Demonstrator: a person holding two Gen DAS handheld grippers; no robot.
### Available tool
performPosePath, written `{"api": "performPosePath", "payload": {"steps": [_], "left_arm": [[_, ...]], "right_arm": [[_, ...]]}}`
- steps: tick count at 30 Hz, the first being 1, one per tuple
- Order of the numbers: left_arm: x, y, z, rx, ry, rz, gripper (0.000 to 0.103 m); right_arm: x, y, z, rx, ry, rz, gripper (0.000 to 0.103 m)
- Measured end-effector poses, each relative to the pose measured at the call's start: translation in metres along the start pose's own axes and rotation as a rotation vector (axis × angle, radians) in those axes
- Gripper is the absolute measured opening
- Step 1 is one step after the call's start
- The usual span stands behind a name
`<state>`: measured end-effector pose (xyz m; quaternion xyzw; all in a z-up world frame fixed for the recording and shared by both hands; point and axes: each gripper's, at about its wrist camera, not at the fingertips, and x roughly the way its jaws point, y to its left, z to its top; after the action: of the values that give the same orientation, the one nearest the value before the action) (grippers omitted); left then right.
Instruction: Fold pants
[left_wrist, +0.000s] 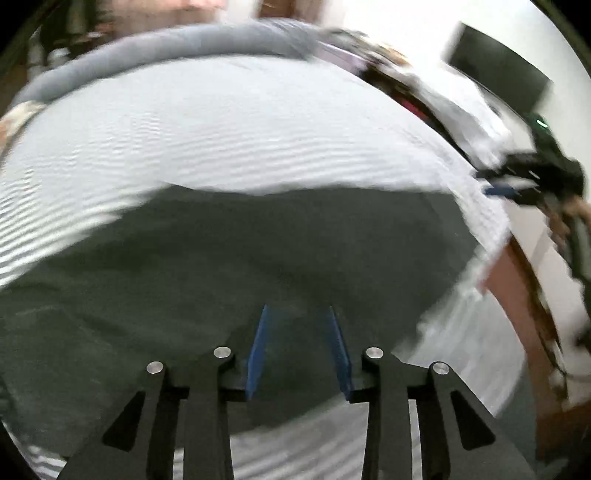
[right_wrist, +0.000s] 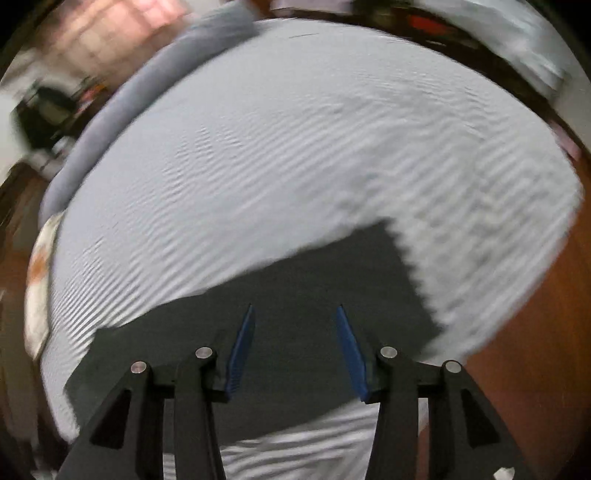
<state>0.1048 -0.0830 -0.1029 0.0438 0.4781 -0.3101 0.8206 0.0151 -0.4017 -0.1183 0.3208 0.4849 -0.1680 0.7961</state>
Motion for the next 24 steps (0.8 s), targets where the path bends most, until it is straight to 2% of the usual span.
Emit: {"api": "performPosePath", "payload": {"steps": [3, 6, 10, 13, 17, 24], "left_arm": [[-0.001, 0.046, 0.018, -0.132, -0.035, 0.128, 0.036], [0.006, 0.080, 0.029, -0.230, -0.028, 0.208, 0.036], [0.025, 0.104, 0.041, -0.229, -0.008, 0.293, 0.036], [0.043, 0.113, 0.041, -0.225, 0.017, 0.303, 0.036], [0.054, 0.123, 0.032, -0.268, 0.037, 0.278, 0.036], [0.048, 0.125, 0.014, -0.253, 0.094, 0.254, 0.036]], "right_arm": [[0.021, 0.070, 0.007, -0.120, 0.073, 0.108, 0.043], [0.052, 0.135, 0.013, -0.212, 0.168, 0.188, 0.043], [0.094, 0.212, 0.013, -0.284, 0.299, 0.273, 0.042], [0.122, 0.259, 0.011, -0.347, 0.362, 0.280, 0.042], [0.162, 0.312, 0.001, -0.406, 0.446, 0.276, 0.042], [0.216, 0.339, -0.018, -0.436, 0.572, 0.275, 0.042]]}}
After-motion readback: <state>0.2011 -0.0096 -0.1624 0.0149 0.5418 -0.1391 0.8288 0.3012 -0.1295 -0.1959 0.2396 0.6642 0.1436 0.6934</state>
